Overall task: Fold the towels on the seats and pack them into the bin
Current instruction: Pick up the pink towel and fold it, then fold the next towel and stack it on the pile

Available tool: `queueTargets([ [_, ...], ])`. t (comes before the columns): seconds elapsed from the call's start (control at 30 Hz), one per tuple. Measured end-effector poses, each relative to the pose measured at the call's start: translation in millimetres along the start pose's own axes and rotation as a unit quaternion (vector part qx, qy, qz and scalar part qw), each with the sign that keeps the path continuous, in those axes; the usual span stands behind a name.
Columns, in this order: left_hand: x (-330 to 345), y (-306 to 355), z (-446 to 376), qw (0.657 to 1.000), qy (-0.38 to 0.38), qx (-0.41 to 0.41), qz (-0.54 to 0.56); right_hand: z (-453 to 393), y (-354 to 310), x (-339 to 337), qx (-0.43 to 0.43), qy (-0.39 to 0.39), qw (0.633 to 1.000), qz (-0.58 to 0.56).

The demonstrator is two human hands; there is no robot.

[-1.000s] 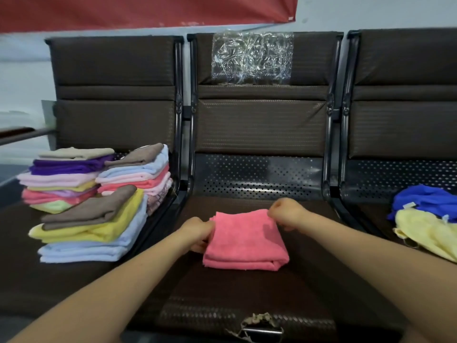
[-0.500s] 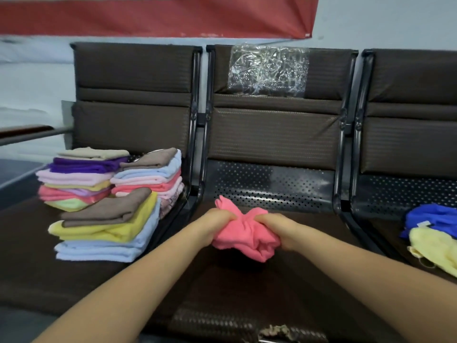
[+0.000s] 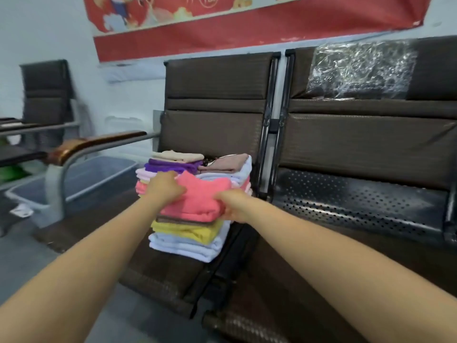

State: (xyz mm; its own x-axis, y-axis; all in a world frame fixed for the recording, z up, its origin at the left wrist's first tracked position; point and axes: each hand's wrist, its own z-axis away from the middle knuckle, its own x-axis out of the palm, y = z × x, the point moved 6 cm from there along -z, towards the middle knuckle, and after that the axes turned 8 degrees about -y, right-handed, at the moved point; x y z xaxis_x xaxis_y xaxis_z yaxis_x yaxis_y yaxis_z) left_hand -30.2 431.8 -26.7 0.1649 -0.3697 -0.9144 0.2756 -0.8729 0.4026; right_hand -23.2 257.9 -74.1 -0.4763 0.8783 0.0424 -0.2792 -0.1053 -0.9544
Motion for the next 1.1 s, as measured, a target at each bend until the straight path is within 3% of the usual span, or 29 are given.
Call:
queueTargets([
  [0.1,39.0,-22.4,3.9,0.996,-0.076,-0.002,-0.041,9.0,29.9,5.9,0.069,-0.038,0.996,0.036],
  [0.27,34.0,30.8,24.8,0.995,0.036,0.088,-0.038,36.7,26.0,-44.9,0.021,-0.009,0.999,0.047],
  [0.37,42.2,87.3,46.6,0.986,0.036,0.155,0.045,75.0,26.5,-100.1,0.009,0.032,0.997,0.067],
  [0.43,60.5,129.2,68.4,0.976,0.001,0.188,0.109,104.7,33.5,-142.8,0.009,0.073,0.995,0.068],
  [0.57,128.8,218.7,116.0,0.944,-0.148,0.214,0.204,184.7,63.2,-239.1,0.022,0.202,0.978,0.052],
  [0.7,196.9,309.5,180.0,0.891,-0.281,0.228,0.274,280.5,88.6,-331.9,0.067,0.339,0.933,0.104],
  [0.87,258.3,395.6,252.2,0.843,-0.373,0.236,0.307,383.4,121.4,-417.5,0.097,0.441,0.878,0.162],
  [1.0,294.9,451.1,300.6,0.815,-0.429,0.248,0.302,478.2,162.2,-475.5,0.201,0.540,0.764,0.290],
  [1.1,318.2,483.3,327.1,0.820,-0.435,0.267,0.258,521.3,201.9,-503.5,0.301,0.533,0.720,0.326],
])
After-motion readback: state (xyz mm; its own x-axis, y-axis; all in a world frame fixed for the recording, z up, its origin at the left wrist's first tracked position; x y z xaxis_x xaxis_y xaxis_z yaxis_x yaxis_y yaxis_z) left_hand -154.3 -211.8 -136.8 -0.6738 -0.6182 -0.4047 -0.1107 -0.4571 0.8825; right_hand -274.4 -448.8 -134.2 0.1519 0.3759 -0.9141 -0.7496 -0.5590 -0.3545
